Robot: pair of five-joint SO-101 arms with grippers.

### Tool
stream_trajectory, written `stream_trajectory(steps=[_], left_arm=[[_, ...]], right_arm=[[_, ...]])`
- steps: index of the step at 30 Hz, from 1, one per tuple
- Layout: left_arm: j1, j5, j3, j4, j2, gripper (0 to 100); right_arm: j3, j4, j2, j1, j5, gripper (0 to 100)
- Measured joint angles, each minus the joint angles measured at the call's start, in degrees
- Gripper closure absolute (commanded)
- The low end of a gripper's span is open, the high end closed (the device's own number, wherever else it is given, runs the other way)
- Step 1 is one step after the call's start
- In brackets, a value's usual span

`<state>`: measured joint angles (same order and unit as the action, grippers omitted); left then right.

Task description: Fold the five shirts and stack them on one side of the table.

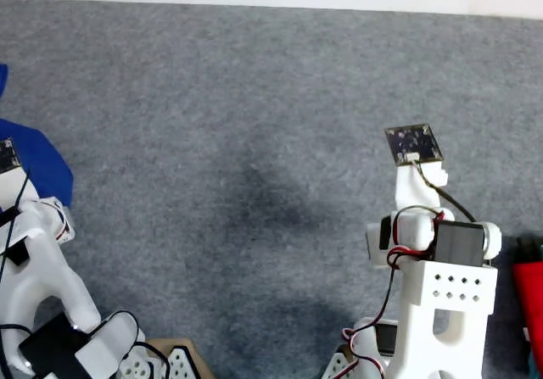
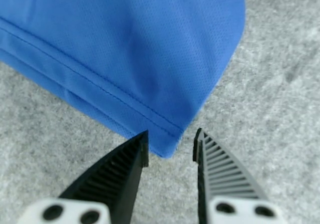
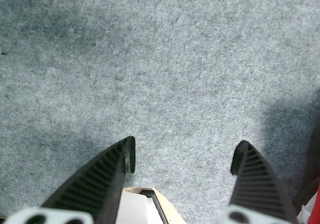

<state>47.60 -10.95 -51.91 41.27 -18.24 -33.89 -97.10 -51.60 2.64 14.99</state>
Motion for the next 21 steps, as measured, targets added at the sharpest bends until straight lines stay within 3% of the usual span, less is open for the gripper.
stream_trajectory(steps=[8, 15, 21], left_arm=[[0.00, 0.00, -0.18, -0.44, 0.79, 84], [-0.09, 0.00, 4.75, -0.70, 13.10, 84], [-1.14, 0.00, 7.65, -0.70, 19.08, 100]], right_arm=[[0.00, 0.00, 0.00, 0.00, 0.00, 69.5], [0.00, 0.00, 0.00, 0.00, 0.00, 69.5], [0.00, 0.00, 0.00, 0.00, 0.00, 69.5]])
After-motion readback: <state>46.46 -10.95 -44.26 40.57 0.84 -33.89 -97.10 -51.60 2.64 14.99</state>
